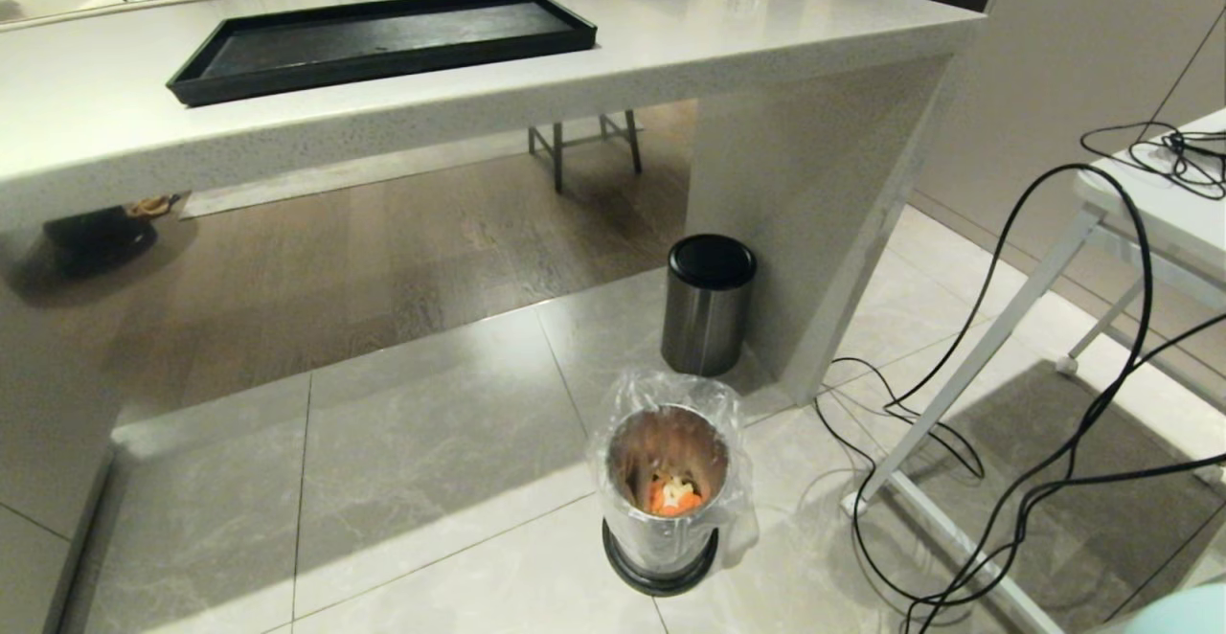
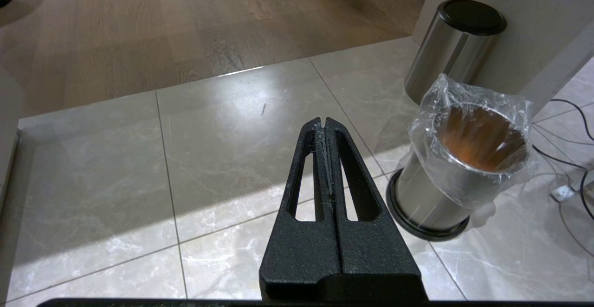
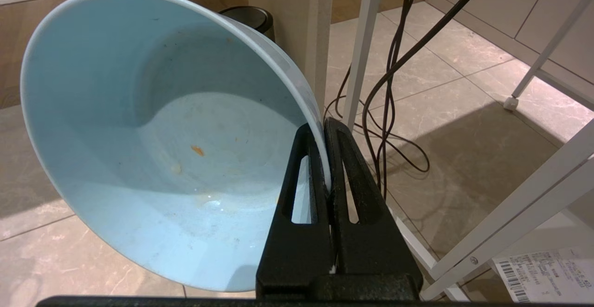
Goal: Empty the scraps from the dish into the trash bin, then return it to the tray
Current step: Put the bowl back to the table
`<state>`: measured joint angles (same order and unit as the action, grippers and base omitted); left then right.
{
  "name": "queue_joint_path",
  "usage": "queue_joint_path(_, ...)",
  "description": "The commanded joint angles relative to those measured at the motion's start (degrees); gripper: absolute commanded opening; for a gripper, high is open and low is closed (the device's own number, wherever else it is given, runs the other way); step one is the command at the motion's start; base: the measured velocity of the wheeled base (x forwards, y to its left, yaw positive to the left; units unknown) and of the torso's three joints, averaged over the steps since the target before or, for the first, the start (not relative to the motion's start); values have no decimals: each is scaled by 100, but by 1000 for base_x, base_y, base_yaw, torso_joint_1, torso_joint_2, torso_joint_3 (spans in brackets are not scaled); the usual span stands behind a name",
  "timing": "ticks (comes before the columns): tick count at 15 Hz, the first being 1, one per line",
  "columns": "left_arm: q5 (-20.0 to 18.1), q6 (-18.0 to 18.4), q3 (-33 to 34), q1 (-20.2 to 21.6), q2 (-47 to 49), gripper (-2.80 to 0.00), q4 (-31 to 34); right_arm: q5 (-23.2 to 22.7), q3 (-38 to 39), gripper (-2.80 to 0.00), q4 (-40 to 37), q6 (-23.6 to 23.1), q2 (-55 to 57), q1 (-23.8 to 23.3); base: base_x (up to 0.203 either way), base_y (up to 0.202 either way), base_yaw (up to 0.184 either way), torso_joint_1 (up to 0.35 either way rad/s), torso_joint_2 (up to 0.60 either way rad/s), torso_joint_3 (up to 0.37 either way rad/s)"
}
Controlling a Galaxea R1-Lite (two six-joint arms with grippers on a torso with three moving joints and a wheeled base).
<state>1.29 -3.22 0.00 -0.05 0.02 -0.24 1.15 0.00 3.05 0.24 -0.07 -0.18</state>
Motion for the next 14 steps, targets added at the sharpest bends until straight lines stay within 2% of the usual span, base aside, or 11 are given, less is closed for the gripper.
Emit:
queue_joint_path(1,3,-3,0,-4,6,-280,-2,0,0,-280,3,2,7,1,0,0,0,0,0,0)
queue_joint_path(14,3,-12,0,5,6,-280,-11,0,0,-280,3,2,7,1,0,0,0,1,1,19)
